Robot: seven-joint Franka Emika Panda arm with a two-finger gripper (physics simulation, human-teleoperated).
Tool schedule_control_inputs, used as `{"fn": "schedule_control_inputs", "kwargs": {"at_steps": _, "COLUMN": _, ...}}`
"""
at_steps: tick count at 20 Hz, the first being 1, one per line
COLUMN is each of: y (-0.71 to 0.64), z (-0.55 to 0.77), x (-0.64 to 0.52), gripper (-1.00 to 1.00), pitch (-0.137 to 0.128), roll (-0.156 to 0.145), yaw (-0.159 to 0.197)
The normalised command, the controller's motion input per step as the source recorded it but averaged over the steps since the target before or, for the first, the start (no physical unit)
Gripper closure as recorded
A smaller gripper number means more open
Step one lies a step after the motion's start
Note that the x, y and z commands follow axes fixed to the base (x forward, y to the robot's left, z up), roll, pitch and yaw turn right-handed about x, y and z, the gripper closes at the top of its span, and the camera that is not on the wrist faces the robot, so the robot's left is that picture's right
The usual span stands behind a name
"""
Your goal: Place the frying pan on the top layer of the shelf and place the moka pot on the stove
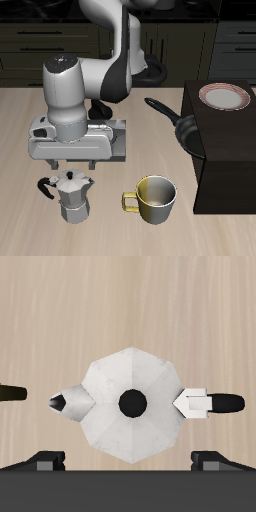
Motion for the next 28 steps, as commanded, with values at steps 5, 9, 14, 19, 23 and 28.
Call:
{"fn": "schedule_control_inputs", "kwargs": {"at_steps": 5, "y": 0.16, "z": -0.05, "x": 0.03, "gripper": -1.0, "pitch": 0.012, "roll": 0.023, "yaw": 0.021}}
{"fn": "schedule_control_inputs", "kwargs": {"at_steps": 9, "y": -0.18, "z": 0.05, "x": 0.07, "gripper": -1.0, "pitch": 0.005, "roll": -0.029, "yaw": -0.05}}
{"fn": "schedule_control_inputs", "kwargs": {"at_steps": 14, "y": -0.05, "z": 0.0, "x": 0.04, "gripper": -1.0, "pitch": 0.006, "roll": -0.013, "yaw": 0.014}}
{"fn": "schedule_control_inputs", "kwargs": {"at_steps": 19, "y": 0.12, "z": -0.08, "x": 0.03, "gripper": -1.0, "pitch": 0.012, "roll": 0.02, "yaw": 0.031}}
{"fn": "schedule_control_inputs", "kwargs": {"at_steps": 23, "y": -0.05, "z": -0.11, "x": 0.07, "gripper": -1.0, "pitch": 0.016, "roll": -0.022, "yaw": -0.031}}
{"fn": "schedule_control_inputs", "kwargs": {"at_steps": 28, "y": -0.08, "z": -0.17, "x": 0.03, "gripper": -1.0, "pitch": 0.019, "roll": -0.013, "yaw": -0.025}}
